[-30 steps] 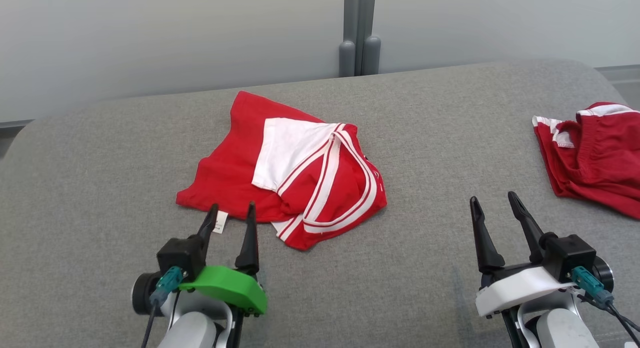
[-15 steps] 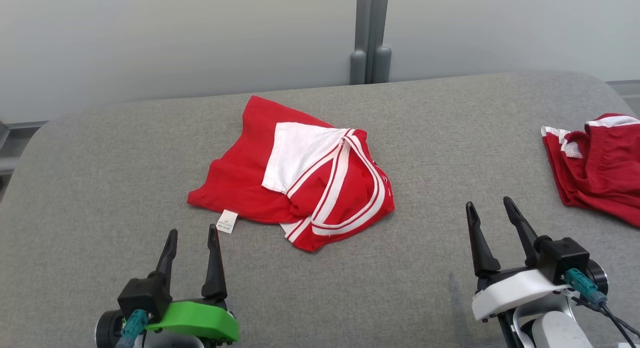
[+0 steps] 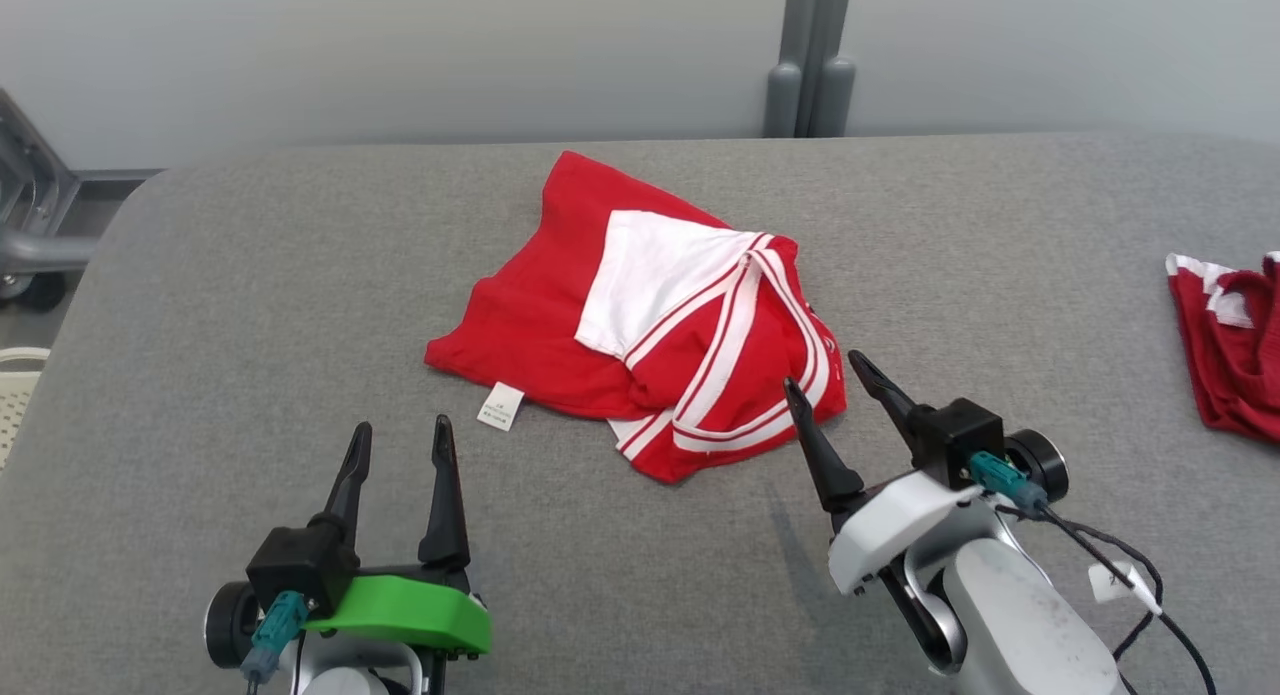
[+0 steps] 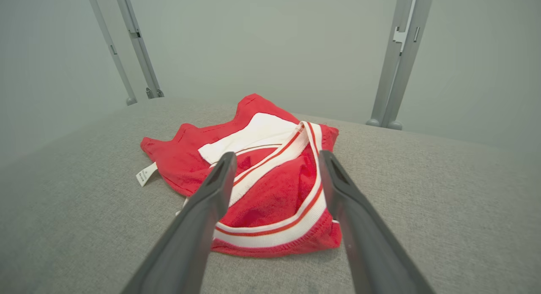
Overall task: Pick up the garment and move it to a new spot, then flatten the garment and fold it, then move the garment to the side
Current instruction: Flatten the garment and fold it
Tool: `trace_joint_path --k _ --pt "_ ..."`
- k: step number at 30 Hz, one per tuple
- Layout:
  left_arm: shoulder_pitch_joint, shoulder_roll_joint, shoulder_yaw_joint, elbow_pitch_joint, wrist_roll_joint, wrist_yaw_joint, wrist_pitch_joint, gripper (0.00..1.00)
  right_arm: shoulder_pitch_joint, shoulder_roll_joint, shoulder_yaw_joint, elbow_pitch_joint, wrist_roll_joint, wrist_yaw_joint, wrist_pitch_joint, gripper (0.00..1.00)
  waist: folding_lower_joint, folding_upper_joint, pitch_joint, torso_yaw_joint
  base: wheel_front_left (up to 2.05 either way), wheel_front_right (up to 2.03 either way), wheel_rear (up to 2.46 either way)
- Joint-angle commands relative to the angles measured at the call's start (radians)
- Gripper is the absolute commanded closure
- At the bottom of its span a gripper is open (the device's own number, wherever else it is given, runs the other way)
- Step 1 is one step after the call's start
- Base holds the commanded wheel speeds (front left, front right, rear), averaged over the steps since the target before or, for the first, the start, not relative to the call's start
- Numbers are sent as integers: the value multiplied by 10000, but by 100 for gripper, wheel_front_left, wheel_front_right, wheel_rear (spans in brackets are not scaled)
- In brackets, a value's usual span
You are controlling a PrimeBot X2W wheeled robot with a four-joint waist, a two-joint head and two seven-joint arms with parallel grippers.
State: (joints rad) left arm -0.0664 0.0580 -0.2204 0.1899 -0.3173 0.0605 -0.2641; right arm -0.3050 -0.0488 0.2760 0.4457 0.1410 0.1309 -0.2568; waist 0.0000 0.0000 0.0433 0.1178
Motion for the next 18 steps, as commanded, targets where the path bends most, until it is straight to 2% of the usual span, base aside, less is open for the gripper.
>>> trace_joint_path --k 1,8,17,18 --pt "-188 8 16 -36 39 -53 -2 0 -273 -33 132 224 163 -3 -25 0 0 0 503 620 0 0 0" --pt "-469 -64 -174 -6 -35 -138 -2 0 -1547 -39 1313 2387 586 -3 69 0 0 0 948 1475 0 0 0" --pt "-549 -71 -442 -79 -375 45 -3 0 -2138 -41 2001 4131 826 -3 212 0 0 0 990 1955 0 0 0" --pt "-562 -71 -464 -97 -397 81 -3 0 -2216 -41 2002 4308 759 -3 203 5 0 0 1005 1988 0 0 0"
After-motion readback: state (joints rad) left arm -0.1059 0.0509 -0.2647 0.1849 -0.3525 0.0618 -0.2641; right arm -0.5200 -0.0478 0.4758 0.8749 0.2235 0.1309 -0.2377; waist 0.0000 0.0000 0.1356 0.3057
